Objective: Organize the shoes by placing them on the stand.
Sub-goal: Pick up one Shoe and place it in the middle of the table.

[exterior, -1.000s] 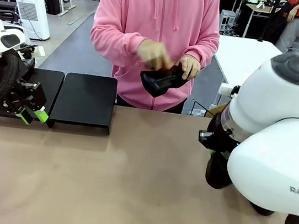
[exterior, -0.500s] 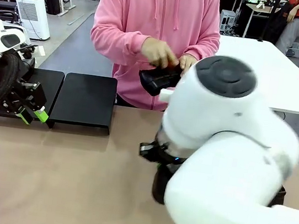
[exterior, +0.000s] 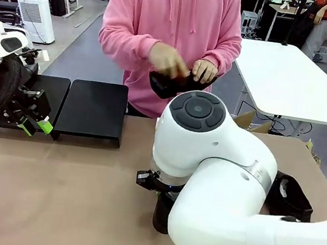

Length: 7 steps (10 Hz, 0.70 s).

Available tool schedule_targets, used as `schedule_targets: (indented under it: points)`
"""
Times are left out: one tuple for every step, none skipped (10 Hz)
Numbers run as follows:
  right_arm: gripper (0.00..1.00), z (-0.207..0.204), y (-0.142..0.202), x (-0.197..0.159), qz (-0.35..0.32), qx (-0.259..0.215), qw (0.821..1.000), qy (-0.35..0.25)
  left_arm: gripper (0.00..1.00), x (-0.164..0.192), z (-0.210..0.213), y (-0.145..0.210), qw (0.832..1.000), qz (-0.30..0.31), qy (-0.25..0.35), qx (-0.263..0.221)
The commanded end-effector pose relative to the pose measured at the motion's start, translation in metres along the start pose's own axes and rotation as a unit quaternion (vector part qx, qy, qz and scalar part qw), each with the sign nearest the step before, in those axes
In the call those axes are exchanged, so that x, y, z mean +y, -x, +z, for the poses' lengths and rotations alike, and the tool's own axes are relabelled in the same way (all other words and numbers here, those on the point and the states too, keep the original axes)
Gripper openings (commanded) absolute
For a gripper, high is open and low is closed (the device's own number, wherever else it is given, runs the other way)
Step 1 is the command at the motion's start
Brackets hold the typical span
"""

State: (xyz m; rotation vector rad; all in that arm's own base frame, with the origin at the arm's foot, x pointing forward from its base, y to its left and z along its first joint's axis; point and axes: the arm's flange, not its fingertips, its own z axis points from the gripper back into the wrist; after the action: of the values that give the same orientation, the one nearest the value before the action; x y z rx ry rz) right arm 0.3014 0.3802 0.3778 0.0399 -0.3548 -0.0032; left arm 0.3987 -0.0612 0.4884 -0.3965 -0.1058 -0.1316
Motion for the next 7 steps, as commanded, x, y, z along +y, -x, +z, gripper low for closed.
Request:
schedule_targets:
  points:
    - [0.00,-0.014,-0.003,0.020,-0.024,-0.010,1.000,0.006,0.48,0.001,0.000,-0.002,1.000,-0.003,0.000,-0.004]
    - [0.02,-0.018,-0.003,0.020,-0.025,-0.008,1.000,0.002,0.48,0.001,0.000,-0.002,1.000,-0.003,0.000,-0.004]
    - [0.12,-0.019,-0.003,0.019,-0.018,-0.002,1.000,0.001,0.48,0.001,0.000,-0.002,1.000,-0.003,0.000,-0.004]
    - [0.30,-0.017,-0.005,0.018,-0.016,-0.001,1.000,-0.001,0.48,0.001,0.000,-0.002,1.000,-0.003,0.000,-0.004]
    - [0.49,-0.013,-0.007,0.015,-0.020,-0.001,1.000,-0.003,0.48,0.001,0.000,-0.002,1.000,-0.003,0.000,-0.004]
    - [0.67,-0.007,-0.010,0.012,-0.020,0.004,1.000,-0.012,0.48,0.001,0.000,-0.002,1.000,-0.003,0.000,-0.004]
    - [0.86,0.001,-0.014,0.007,-0.025,0.003,0.999,-0.020,0.48,0.001,0.000,-0.002,1.000,-0.003,0.000,-0.004]
